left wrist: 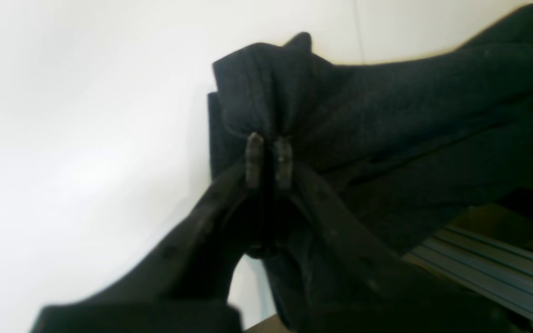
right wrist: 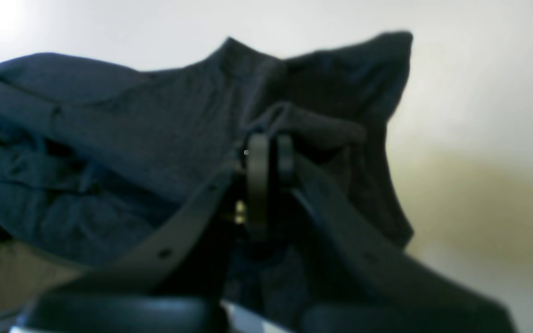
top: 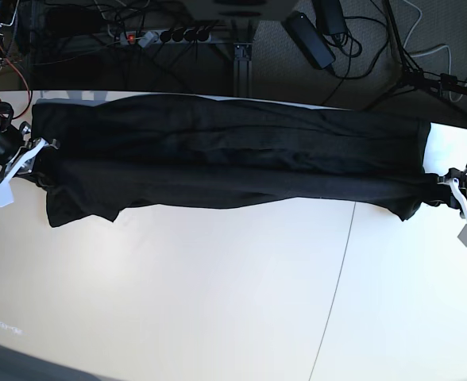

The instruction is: Fold the T-shirt properly

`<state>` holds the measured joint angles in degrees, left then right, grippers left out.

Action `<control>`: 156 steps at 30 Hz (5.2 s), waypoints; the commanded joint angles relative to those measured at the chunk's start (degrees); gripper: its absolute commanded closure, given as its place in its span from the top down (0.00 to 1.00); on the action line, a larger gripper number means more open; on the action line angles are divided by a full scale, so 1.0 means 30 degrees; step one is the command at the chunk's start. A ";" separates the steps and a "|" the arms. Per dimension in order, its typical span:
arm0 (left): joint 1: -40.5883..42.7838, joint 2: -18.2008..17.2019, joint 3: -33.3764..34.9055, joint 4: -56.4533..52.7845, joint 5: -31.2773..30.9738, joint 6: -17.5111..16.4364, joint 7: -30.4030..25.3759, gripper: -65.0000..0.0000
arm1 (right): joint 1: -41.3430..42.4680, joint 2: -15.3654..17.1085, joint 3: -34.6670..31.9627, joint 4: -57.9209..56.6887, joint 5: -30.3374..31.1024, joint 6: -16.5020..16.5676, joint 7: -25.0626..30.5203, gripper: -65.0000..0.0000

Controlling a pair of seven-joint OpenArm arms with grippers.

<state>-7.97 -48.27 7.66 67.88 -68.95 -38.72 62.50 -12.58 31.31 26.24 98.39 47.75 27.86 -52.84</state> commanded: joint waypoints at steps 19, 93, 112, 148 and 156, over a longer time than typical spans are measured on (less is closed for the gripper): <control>0.0226 -0.0532 -0.1122 0.0233 -0.0168 -0.0427 -0.0692 0.47 | -0.0721 0.0386 0.0277 0.0284 -0.1668 0.1086 0.1049 0.65; 0.0736 0.6557 -0.3687 -0.1989 1.2291 -0.0427 -0.9879 0.00 | 0.4998 -0.0648 -0.1785 -0.9282 -0.2280 0.1144 0.2229 0.00; -0.0619 0.4641 -0.6346 0.2645 0.5355 -0.0427 -0.4524 0.46 | 0.5931 -0.0656 -0.3767 -1.0367 -0.3067 0.1144 0.1887 0.00; -0.0678 0.6703 -0.6812 -0.6652 -0.0226 -0.0427 -0.1741 0.60 | 0.5923 -0.0656 -0.3774 -1.0367 -0.2688 0.1144 0.1107 0.00; -0.0670 0.7577 -0.6812 -0.6652 -0.0211 -0.0427 -0.1734 0.60 | 0.5931 -0.0656 -0.3774 -1.0367 -0.2412 0.1151 0.1107 0.00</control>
<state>-10.22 -26.37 -13.15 48.27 -69.97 -39.97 54.37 5.10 28.58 15.07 67.11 41.36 27.86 -46.78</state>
